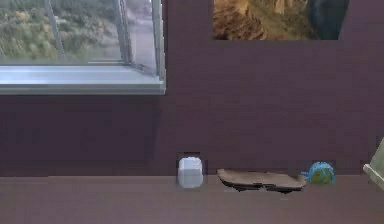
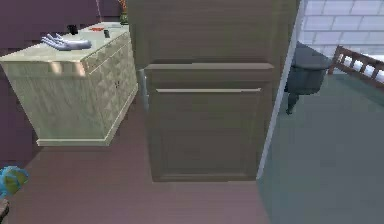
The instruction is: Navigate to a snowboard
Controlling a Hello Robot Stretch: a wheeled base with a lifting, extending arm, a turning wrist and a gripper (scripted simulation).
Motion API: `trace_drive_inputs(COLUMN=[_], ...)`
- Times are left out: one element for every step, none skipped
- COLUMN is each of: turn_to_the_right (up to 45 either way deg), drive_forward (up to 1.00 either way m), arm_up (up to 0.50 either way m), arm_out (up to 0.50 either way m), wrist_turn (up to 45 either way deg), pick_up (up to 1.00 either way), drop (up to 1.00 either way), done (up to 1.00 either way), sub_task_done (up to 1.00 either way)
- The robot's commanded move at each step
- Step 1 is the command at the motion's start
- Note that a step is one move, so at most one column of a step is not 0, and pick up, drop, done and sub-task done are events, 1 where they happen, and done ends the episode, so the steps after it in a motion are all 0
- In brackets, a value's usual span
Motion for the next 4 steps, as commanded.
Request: trace_drive_inputs(turn_to_the_right=[0.0,-33.0,0.0,45.0], drive_forward=[0.40,0.00,0.50,0.00], arm_up=[0.00,0.00,0.00,0.00], arm_out=[0.00,0.00,0.00,0.00], wrist_turn=[0.0,0.0,0.0,0.0], pick_up=[0.00,0.00,0.00,0.00], drop=[0.00,0.00,0.00,0.00], done=[0.00,0.00,0.00,0.00], sub_task_done=[0.00,0.00,0.00,0.00])
